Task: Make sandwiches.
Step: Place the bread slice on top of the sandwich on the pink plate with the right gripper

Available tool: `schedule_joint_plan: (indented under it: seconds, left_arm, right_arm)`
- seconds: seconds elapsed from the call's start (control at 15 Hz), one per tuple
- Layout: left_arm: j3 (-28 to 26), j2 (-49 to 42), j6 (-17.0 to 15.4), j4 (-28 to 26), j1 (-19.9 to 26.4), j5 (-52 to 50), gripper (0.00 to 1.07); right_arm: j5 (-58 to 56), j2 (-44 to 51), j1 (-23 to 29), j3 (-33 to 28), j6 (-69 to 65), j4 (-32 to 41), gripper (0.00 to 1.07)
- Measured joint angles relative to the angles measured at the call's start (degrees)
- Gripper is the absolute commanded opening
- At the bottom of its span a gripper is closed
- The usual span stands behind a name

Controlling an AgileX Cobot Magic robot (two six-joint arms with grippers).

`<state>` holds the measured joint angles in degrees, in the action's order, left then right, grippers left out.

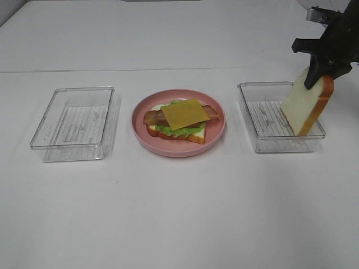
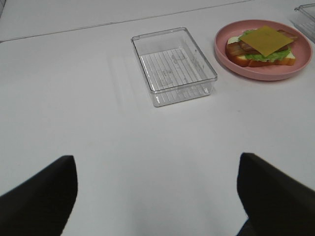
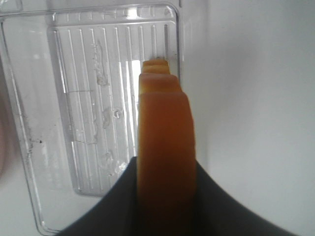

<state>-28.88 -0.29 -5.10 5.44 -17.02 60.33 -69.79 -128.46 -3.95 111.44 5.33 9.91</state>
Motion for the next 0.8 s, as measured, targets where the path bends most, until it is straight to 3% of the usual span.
schedule_joint_plan:
  seconds: [0.33, 0.4, 0.53, 0.8]
  left_arm:
    - [0.00, 0.00, 0.00, 0.00, 0.00, 0.00, 0.83]
    - [0.00, 0.00, 0.00, 0.00, 0.00, 0.00, 0.83]
    - [0.00, 0.00, 0.00, 0.00, 0.00, 0.00, 0.83]
    - [0.00, 0.00, 0.00, 0.00, 0.00, 0.00, 0.83]
  right_arm:
    - [0.00, 6.02, 0.00, 0.00, 2.58, 10.43, 0.00]
    - [0.00, 6.99, 0.00, 0.00, 6.02, 18.68, 0.00]
    - [0.00, 6.88, 0.74, 0.00, 7.96, 24.69, 0.00]
    - [0.00, 6.42, 6.82, 0.00, 8.65, 27.56, 0.00]
